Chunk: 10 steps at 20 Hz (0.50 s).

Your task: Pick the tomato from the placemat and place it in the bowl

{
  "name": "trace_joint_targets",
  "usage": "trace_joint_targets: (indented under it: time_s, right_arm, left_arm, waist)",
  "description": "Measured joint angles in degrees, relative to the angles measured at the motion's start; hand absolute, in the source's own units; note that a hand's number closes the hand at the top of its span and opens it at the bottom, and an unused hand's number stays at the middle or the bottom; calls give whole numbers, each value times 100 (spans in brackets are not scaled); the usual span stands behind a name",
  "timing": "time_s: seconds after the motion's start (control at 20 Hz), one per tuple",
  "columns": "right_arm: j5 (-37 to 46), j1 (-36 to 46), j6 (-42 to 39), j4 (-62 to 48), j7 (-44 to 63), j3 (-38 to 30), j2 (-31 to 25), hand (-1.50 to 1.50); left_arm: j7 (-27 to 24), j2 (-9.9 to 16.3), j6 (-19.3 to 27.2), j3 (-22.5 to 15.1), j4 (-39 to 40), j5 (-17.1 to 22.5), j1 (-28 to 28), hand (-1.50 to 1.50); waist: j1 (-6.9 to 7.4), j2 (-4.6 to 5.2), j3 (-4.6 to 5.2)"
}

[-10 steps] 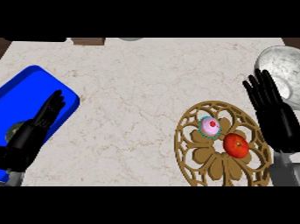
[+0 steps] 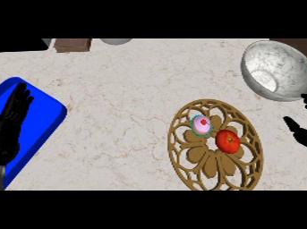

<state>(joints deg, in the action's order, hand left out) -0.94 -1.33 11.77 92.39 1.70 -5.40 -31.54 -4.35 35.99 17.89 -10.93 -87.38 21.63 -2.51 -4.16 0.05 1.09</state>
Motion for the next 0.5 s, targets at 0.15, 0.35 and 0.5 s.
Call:
trace_joint_targets:
  time_s: [0.15, 0.35, 0.5]
  right_arm:
    - [739, -629, 830, 233, 423, -24, 77, -150]
    - [1834, -1528, 1629, 1037, 978, 440, 380, -150]
    - [2667, -2201, 2015, 1787, 1584, 791, 602, -150]
  left_arm:
    - [84, 1, 138, 130, 73, 35, 45, 0]
    - [190, -6, 235, 184, 61, 33, 30, 0]
    - [330, 2, 277, 180, -8, 14, -61, 0]
  waist:
    - [-120, -59, -24]
    - [-90, -80, -43]
    - [-24, -69, -55]
